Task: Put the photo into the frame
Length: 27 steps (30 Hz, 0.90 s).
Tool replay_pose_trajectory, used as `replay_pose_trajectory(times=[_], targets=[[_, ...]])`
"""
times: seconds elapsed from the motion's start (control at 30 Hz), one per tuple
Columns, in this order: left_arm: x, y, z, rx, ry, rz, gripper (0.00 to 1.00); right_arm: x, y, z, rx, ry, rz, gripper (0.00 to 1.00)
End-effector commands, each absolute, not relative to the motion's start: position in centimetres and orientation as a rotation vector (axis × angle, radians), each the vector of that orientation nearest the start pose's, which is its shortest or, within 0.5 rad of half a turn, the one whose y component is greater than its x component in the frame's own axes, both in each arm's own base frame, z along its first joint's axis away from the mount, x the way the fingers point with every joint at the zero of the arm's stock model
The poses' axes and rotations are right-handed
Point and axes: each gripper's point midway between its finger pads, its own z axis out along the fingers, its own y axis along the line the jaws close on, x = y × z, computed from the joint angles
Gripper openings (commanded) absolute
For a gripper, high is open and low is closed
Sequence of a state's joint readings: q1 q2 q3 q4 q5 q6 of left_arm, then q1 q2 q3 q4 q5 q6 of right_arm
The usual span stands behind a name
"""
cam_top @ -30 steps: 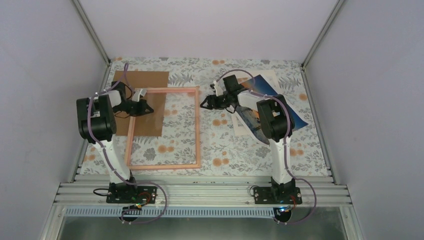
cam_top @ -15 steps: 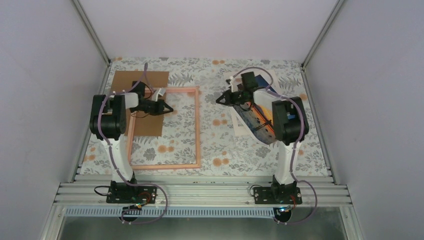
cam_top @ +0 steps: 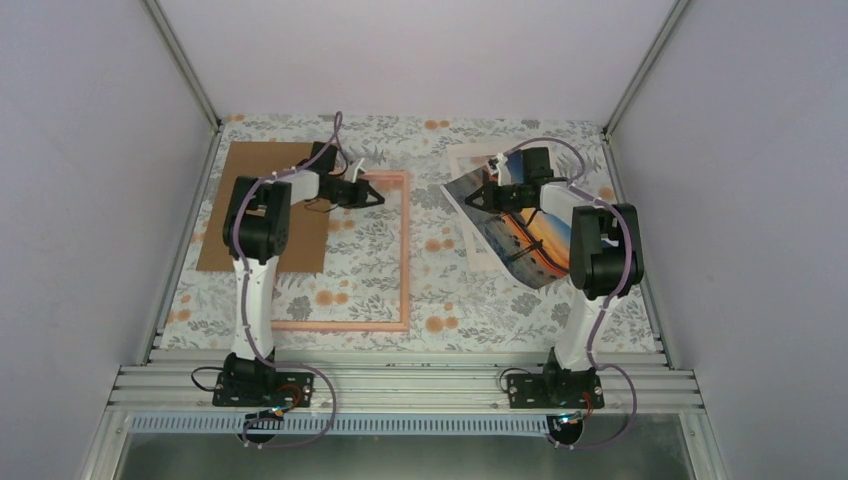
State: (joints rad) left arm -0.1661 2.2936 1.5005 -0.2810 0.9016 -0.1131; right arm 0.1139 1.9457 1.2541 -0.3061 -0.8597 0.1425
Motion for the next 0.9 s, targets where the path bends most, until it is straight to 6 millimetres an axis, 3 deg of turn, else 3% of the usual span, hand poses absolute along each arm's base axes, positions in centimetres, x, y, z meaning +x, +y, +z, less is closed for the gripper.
replay_pose_trajectory(times=[0.0,0.17,0.33,0.4,0.53,0.67,0.7,0.87], targets=[[48.5,-23.6,-1.8,0.410,2.559,-1.176,0.03,42.7,16.9,9.2,-0.311,2.430,1.158,0.04],[48.4,-28.4,-1.0,0.475,2.519,-1.276,0.02,43.6,13.8,9.0,-0.259,2.438,1.074,0.04],[50.0,-31.4,-0.1,0.462,2.467,-1.362,0.02,44.5,9.6,8.9,-0.197,2.452,0.985,0.04],[50.9,-32.1,1.1,0.482,2.429,-1.369,0.02,44.6,8.5,9.1,-0.188,2.447,0.974,0.04],[50.8,-32.0,4.8,0.532,2.384,-1.390,0.02,43.7,9.1,10.5,-0.196,2.413,1.072,0.04],[48.1,-31.2,8.5,0.558,2.335,-1.529,0.02,41.5,10.0,10.5,-0.150,2.400,1.173,0.04],[47.5,-31.0,8.9,0.559,2.327,-1.556,0.03,41.0,10.0,10.0,-0.136,2.407,1.177,0.04],[45.2,-30.4,8.9,0.519,2.330,-1.661,0.25,39.6,9.7,8.0,-0.063,2.422,1.165,0.04]])
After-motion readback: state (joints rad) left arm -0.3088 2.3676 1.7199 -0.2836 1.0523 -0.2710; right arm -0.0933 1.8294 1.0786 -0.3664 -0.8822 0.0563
